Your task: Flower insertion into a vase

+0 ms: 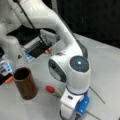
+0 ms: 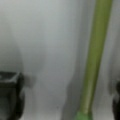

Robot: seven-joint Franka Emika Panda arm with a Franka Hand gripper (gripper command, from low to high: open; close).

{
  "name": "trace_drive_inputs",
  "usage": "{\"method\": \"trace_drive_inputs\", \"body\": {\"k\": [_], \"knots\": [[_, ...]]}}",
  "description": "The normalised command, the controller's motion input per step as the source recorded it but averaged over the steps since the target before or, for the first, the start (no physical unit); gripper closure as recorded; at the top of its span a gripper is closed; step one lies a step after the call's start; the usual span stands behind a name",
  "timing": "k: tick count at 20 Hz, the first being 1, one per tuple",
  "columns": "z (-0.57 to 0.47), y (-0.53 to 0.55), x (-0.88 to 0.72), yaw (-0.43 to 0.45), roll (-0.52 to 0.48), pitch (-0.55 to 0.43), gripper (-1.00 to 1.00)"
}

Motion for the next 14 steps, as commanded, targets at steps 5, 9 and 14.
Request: {"method": "trace_drive_inputs", "body": {"k": [5,9,14], "knots": [[0.03,0.06,-0.02,0.008,-0.040,-0.072,1.00],[0.12,0.07,-0.11,-0.002,-0.045,-0.056,1.00],[0.26,0.13,-0.25,-0.043,0.006,-0.097,1.00]]}}
